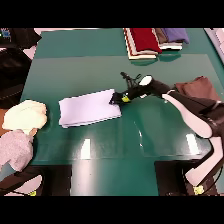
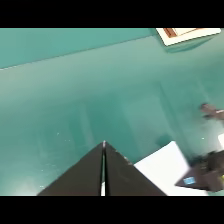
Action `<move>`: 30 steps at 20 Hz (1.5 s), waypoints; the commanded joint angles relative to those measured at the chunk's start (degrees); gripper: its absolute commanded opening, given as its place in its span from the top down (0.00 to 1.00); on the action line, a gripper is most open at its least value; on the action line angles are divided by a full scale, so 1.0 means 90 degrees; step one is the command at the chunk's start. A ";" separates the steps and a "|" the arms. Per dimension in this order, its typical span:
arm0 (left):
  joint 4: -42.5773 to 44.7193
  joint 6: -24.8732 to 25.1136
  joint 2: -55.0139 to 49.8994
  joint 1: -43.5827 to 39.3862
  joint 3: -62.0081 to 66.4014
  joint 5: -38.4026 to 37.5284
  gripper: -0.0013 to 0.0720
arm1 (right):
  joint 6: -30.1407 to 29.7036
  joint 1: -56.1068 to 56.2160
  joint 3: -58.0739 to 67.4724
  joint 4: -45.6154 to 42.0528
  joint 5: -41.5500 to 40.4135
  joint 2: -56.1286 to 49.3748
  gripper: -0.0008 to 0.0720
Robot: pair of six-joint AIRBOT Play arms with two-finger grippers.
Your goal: Fold the shirts.
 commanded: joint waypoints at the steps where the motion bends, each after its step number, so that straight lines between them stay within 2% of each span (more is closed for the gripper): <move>1: -0.0187 0.0000 -0.0002 -0.0053 0.0000 -0.0053 0.95 | -0.0172 0.0367 0.0818 0.0051 0.0002 -0.0515 0.97; 5: -0.0134 0.0000 -0.0002 -0.0731 0.0000 -0.0041 0.95 | 0.0109 -0.0143 0.1212 -0.0831 0.0141 -0.0015 0.97; 10: -0.0134 -0.0002 -0.0002 -0.1569 0.0000 0.0083 0.95 | 0.0486 -0.2198 0.1207 -0.2273 0.0835 0.1406 0.97; 16: -0.0141 -0.0010 -0.0002 -0.2118 0.0000 0.0670 0.95 | 0.0486 -0.5158 0.1207 -0.2431 0.1270 0.2497 0.97; 19: -0.0199 -0.0053 -0.0002 -0.2217 0.0000 0.0850 0.95 | 0.0483 -0.6110 0.1207 -0.2380 0.1384 0.2591 0.97; 24: -0.0238 -0.0051 -0.0002 -0.2217 0.0000 0.0855 0.95 | 0.0478 -0.6603 0.1307 -0.2370 0.1486 0.2606 0.97; 30: -0.0236 -0.0051 -0.0002 -0.2217 0.0000 0.0838 0.95 | 0.0483 -0.6324 0.2892 -0.2378 0.1773 0.2606 0.97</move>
